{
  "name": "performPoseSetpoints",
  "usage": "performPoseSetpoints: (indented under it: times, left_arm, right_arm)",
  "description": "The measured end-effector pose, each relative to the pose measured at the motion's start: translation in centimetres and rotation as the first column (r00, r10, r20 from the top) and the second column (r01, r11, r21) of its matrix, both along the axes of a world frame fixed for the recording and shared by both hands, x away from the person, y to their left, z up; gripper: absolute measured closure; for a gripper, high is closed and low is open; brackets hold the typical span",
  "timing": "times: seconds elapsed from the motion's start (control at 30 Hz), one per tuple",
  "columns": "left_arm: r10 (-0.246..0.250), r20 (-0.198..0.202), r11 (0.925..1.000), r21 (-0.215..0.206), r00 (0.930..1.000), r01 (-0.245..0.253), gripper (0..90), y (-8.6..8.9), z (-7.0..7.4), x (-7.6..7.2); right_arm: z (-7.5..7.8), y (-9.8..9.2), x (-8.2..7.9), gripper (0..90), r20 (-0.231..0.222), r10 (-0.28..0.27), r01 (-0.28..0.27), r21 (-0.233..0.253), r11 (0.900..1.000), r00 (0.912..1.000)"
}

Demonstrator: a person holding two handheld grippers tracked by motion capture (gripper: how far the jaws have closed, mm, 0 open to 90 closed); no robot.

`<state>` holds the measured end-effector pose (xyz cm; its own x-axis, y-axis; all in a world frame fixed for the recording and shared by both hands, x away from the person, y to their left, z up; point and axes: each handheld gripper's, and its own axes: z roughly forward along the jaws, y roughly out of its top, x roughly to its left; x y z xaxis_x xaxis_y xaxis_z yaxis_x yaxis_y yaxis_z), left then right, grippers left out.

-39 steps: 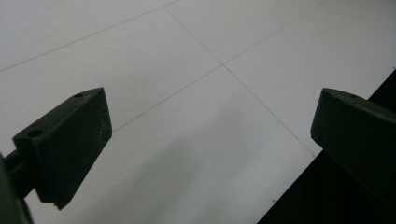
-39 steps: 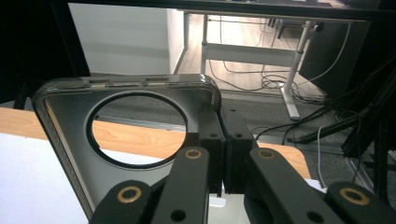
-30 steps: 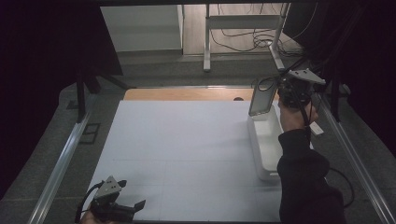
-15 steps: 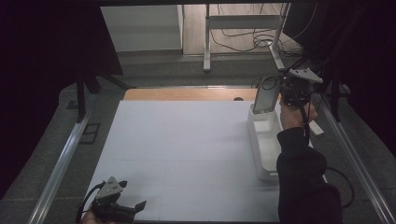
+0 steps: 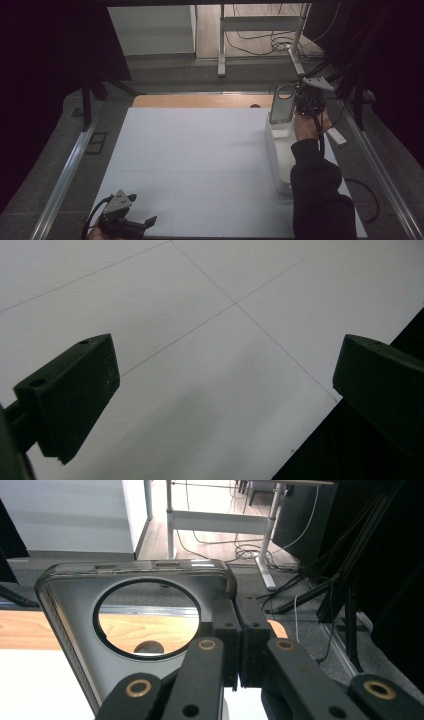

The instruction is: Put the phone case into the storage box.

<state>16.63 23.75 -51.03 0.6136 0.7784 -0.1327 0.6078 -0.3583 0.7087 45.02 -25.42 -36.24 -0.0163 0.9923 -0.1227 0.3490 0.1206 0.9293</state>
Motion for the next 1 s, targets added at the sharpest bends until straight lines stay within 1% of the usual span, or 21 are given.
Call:
performPoseSetpoints:
  times: [0.13, 0.23, 0.37, 0.4, 0.43, 0.57, 0.73, 0.83, 0.87, 0.9, 1.0]
  left_arm:
    - [0.0, -0.001, 1.0, 0.0, 1.0, 0.0, 0.0, 0.0, 0.0, 0.0]
    - [-0.001, -0.002, 1.0, 0.0, 1.0, 0.001, 0.0, 0.0, 0.0, 0.0]
    - [-0.005, -0.004, 1.0, 0.002, 1.0, 0.005, 0.0, -0.1, -0.1, 0.0]
    - [-0.005, -0.004, 1.0, 0.003, 1.0, 0.005, 0.0, -0.1, -0.1, 0.0]
    - [-0.006, -0.005, 1.0, 0.003, 1.0, 0.006, 0.0, -0.1, -0.1, 0.0]
    - [-0.008, -0.006, 1.0, 0.004, 0.9999, 0.008, 0.0, -0.1, -0.1, 0.0]
    - [-0.012, -0.008, 0.9999, 0.004, 0.9999, 0.012, 0.0, -0.1, -0.1, 0.0]
    - [-0.013, -0.009, 0.9999, 0.005, 0.9999, 0.013, 0.0, -0.2, -0.1, 0.0]
    - [-0.014, -0.01, 0.9999, 0.004, 0.9999, 0.014, 0.0, -0.2, -0.1, 0.0]
    - [-0.015, -0.01, 0.9999, 0.004, 0.9998, 0.015, 0.0, -0.2, -0.1, 0.0]
    - [-0.016, -0.011, 0.9999, 0.005, 0.9998, 0.016, 0.0, -0.2, -0.1, 0.0]
  right_arm:
    - [-0.8, 0.0, 0.2, 88.9, -0.01, -0.013, 0.013, -0.005, 1.0, 0.9999]
    - [-1.4, -0.2, 0.3, 88.9, -0.016, -0.025, 0.025, 0.002, 1.0, 0.9996]
    - [-1.8, -0.2, 0.5, 88.9, -0.019, -0.035, 0.035, 0.0, 0.999, 0.9992]
    - [-1.9, -0.2, 0.5, 88.9, -0.029, -0.033, 0.033, 0.001, 0.999, 0.9991]
    - [-2.1, -0.1, 0.5, 88.9, -0.022, -0.038, 0.038, 0.007, 0.999, 0.999]
    - [-2.3, -0.1, 0.6, 88.9, -0.026, -0.041, 0.041, 0.004, 0.999, 0.9988]
    - [-3.0, 0.2, 0.8, 88.9, -0.025, -0.069, 0.069, -0.001, 0.998, 0.9973]
    - [-3.3, 0.3, 0.9, 88.9, -0.026, -0.079, 0.079, 0.005, 0.997, 0.9966]
    - [-3.4, 0.3, 0.9, 88.9, -0.035, -0.077, 0.077, 0.002, 0.997, 0.9964]
    - [-3.6, 0.4, 0.9, 88.9, -0.026, -0.087, 0.087, 0.005, 0.996, 0.9958]
    - [-3.9, 0.4, 1.0, 88.9, -0.029, -0.096, 0.096, 0.002, 0.995, 0.9949]
